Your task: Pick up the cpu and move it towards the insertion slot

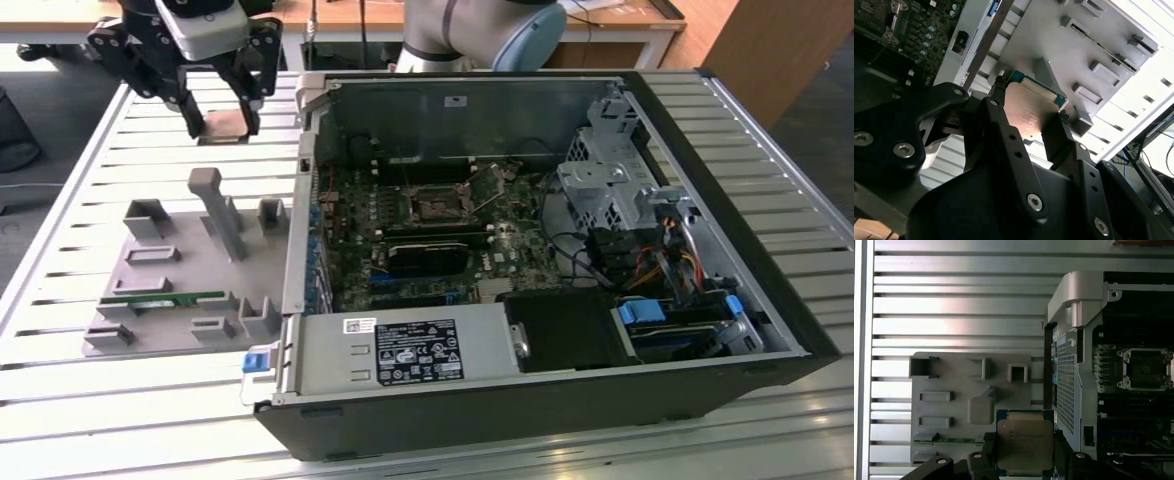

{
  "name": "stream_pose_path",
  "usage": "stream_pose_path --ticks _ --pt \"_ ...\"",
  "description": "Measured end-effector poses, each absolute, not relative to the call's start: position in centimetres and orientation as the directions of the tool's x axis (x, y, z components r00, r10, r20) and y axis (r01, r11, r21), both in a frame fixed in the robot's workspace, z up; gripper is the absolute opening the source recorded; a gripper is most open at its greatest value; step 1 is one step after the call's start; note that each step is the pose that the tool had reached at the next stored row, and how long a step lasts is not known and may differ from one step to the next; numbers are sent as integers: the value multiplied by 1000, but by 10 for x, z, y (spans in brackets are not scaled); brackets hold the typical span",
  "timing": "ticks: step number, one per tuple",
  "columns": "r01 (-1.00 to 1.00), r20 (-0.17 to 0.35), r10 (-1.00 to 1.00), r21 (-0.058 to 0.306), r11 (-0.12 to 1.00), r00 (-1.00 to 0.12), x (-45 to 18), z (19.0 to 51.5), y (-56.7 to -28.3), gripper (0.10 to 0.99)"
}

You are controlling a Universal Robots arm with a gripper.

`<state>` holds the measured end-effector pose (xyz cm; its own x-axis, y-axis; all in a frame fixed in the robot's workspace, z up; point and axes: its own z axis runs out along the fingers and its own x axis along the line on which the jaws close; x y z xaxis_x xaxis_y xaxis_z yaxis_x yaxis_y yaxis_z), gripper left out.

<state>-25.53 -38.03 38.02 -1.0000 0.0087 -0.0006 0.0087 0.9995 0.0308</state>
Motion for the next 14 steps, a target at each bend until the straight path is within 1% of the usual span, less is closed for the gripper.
stream_pose_path --ticks 14 --pt "9 -1 9 31 999 -1000 -228 380 -380 541"
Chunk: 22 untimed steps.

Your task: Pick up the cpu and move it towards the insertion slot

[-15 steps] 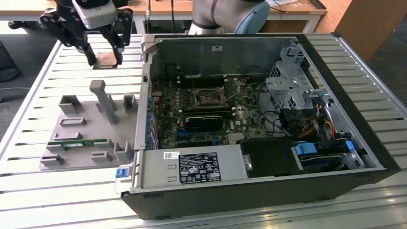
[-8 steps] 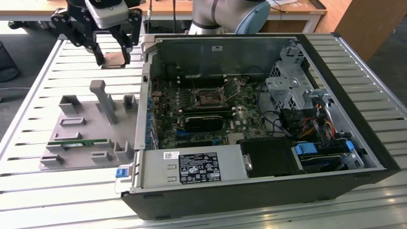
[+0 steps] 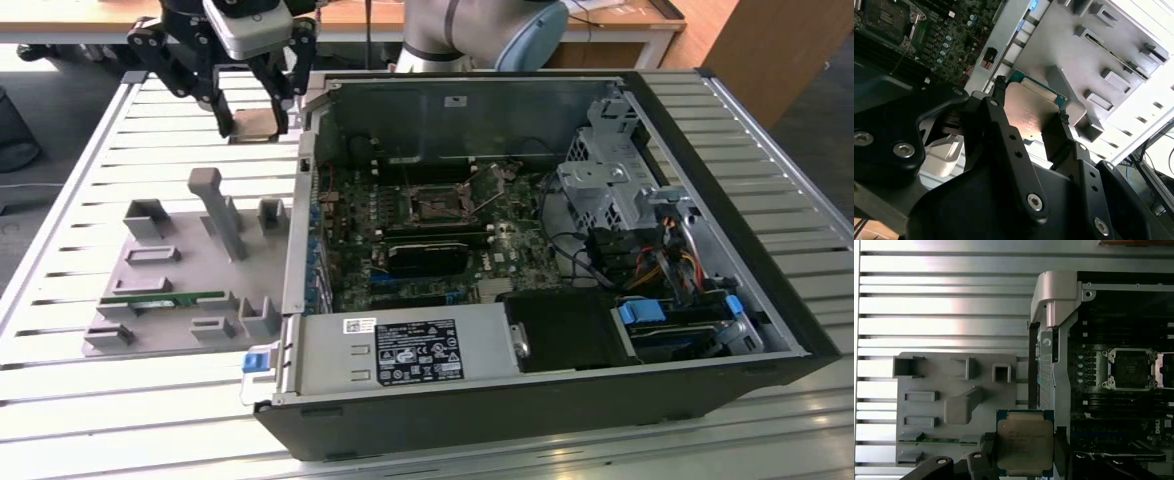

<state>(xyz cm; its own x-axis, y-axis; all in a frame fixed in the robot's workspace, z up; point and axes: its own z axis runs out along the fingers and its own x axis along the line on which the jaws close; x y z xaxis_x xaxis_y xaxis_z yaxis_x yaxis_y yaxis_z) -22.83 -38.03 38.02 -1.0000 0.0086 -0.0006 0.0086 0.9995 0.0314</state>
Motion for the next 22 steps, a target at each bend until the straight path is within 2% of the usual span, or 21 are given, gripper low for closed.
stream_pose_path --ticks 22 --pt "9 -1 9 31 999 -1000 -189 380 -380 541"
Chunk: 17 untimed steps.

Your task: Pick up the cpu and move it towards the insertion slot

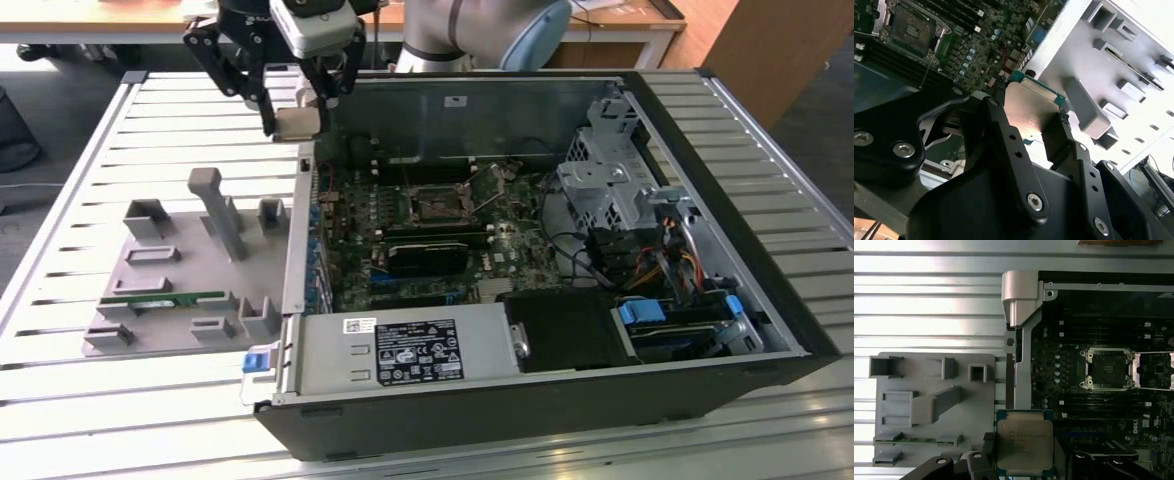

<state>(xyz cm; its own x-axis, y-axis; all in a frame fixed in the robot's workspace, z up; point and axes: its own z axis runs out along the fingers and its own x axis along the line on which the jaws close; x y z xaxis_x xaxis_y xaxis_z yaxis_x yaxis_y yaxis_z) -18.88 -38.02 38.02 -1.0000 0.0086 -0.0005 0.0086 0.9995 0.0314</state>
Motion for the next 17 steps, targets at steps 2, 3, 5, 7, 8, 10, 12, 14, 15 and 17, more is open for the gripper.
stream_pose_path --ticks 2,3,5,7,8,10,12,14,15,17 --pt "9 -1 9 31 999 -1000 -185 380 -380 541" --pt "9 -1 9 31 999 -1000 -184 380 -380 541" --pt "9 -1 9 31 999 -1000 -181 380 -380 541" --pt "9 -1 9 31 999 -1000 -178 380 -380 541" --pt "9 -1 9 31 999 -1000 -176 380 -380 541" --pt "9 0 9 31 999 -1000 -173 380 -380 541" --pt "9 -1 9 31 999 -1000 -170 380 -380 541" --pt "9 -1 9 32 999 -1000 -167 380 -380 541" --pt "9 0 9 32 999 -1000 -165 380 -380 541" --pt "9 0 9 32 999 -1000 -161 380 -380 541"
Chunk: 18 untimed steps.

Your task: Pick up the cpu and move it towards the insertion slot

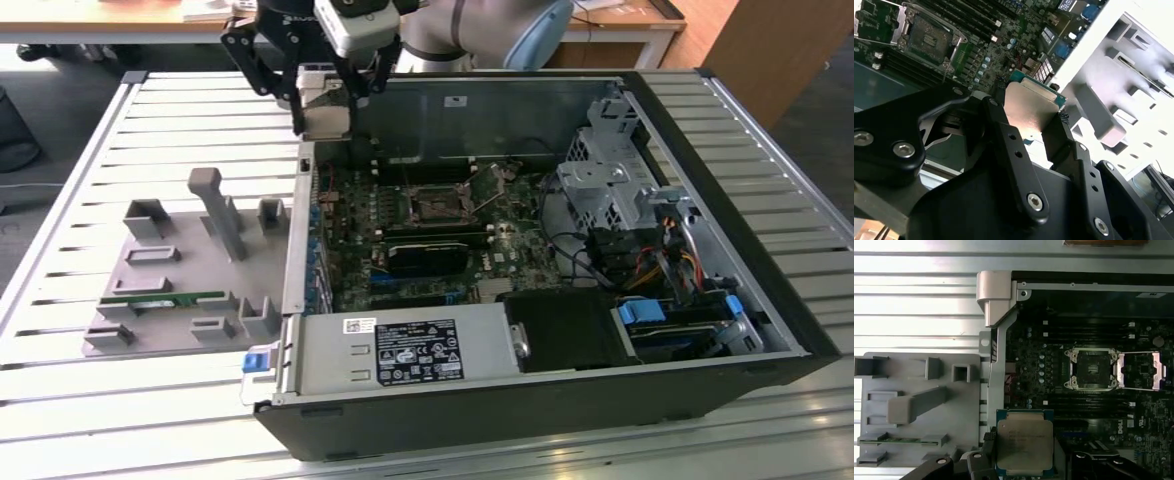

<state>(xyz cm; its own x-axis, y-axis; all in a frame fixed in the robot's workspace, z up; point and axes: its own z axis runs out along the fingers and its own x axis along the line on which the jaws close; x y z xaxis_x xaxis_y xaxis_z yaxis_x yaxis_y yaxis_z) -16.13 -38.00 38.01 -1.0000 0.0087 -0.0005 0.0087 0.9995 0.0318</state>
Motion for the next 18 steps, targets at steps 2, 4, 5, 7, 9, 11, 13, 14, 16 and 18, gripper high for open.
stream_pose_path --ticks 2,4,5,7,9,11,13,14,16,18 --pt "9 -1 9 32 999 -1000 -157 380 -380 541" --pt "8 0 8 32 999 -1000 -152 380 -380 541" --pt "9 0 9 32 999 -1000 -149 380 -380 541" --pt "9 0 9 32 999 -1000 -145 380 -380 541" --pt "9 0 9 32 999 -1000 -140 380 -380 541" --pt "8 0 9 32 999 -1000 -136 380 -380 541" --pt "9 0 9 32 999 -1000 -131 380 -380 541" --pt "9 0 9 32 999 -1000 -129 380 -380 541" --pt "9 0 9 32 999 -1000 -124 380 -380 541" --pt "9 0 9 32 999 -1000 -119 380 -380 541"
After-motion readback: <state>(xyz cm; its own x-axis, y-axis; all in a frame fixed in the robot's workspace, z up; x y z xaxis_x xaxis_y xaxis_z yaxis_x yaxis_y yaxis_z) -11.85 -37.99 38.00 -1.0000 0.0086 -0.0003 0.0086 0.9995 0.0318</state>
